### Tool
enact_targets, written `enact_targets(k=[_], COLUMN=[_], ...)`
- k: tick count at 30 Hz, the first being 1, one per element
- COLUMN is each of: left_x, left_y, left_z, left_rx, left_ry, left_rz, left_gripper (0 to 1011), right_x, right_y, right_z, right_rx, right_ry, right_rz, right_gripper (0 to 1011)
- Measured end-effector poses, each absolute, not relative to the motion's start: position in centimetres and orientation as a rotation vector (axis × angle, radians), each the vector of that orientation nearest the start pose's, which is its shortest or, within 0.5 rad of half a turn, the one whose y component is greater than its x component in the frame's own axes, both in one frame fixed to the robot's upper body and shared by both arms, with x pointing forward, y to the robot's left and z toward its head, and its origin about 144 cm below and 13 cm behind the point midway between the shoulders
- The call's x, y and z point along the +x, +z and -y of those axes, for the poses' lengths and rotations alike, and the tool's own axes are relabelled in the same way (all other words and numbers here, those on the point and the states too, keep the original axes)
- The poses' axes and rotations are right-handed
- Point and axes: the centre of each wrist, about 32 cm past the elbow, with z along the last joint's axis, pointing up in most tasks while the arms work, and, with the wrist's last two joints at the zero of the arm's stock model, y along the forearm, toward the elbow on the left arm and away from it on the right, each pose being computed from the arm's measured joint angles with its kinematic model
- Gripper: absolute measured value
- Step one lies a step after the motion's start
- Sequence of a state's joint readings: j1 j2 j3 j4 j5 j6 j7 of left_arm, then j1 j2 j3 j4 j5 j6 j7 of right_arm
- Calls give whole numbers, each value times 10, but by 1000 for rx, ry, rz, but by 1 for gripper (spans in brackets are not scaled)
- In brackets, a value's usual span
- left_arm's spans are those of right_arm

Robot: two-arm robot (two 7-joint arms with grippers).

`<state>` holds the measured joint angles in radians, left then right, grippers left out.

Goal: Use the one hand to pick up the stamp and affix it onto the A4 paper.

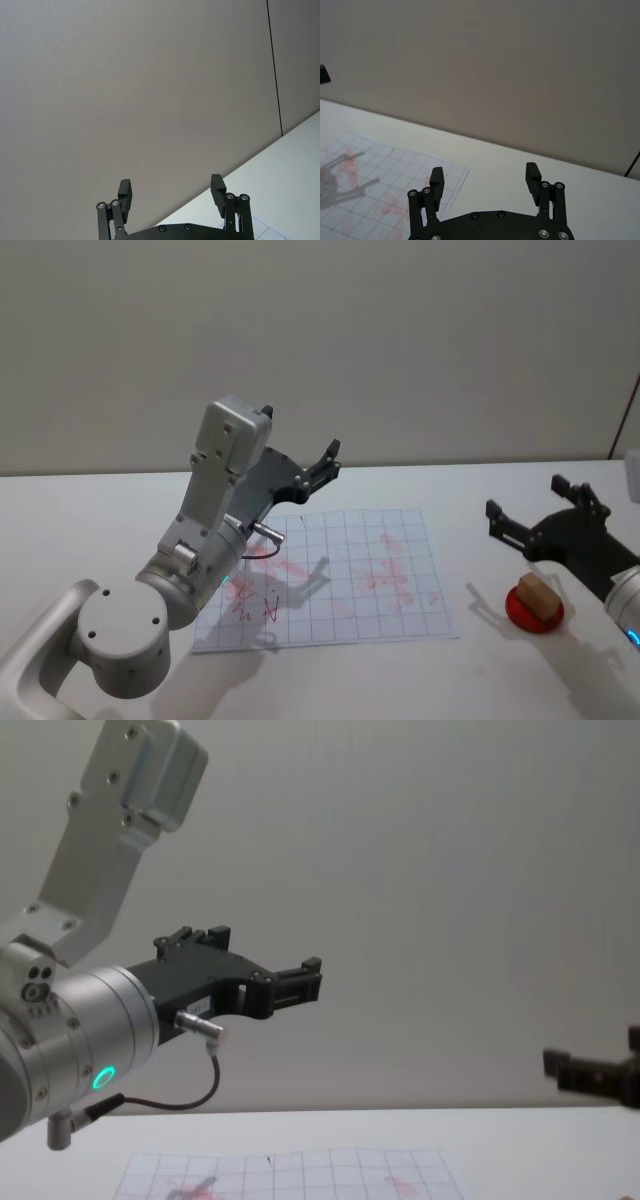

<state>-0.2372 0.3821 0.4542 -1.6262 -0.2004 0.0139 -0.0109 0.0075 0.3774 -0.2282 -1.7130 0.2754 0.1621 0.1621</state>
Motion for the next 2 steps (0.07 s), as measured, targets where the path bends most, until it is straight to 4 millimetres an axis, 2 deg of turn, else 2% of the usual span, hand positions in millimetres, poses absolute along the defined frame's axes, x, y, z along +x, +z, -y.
enact_targets(k=[2], left_x=[492], left_y=[1204], left_z=[-198], left_rx=[61], left_ry=[1124], left_rz=[268], left_gripper=[1001], right_x=[449], right_y=[1181], right_z=[249], right_rx=[-108], right_ry=[-1172], right_rz=[19], right_gripper=[1001])
